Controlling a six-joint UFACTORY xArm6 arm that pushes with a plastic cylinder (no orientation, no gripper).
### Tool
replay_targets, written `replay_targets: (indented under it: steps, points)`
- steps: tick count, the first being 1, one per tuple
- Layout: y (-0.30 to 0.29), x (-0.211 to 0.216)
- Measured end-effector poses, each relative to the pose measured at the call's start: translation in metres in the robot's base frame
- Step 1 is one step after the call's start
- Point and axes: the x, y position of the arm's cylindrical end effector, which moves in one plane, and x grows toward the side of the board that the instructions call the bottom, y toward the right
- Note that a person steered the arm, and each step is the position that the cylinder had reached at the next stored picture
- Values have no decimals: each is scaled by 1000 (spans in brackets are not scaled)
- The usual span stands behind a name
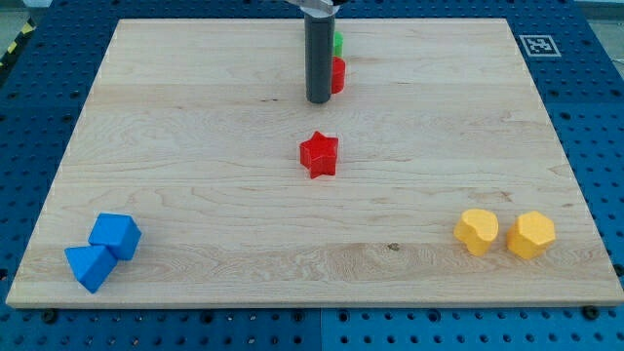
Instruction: Move the red star towards the red circle
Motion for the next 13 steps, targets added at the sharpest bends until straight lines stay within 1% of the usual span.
replay_targets:
  steps: [1,3,4,5,7,8,9,10,13]
  points:
    - [-19,35]
    - [-24,132]
    - [-17,151]
    - [-10,152]
    - [-10,107]
    - [-9,92]
    - [-6,109]
    - [9,123]
    - [12,63]
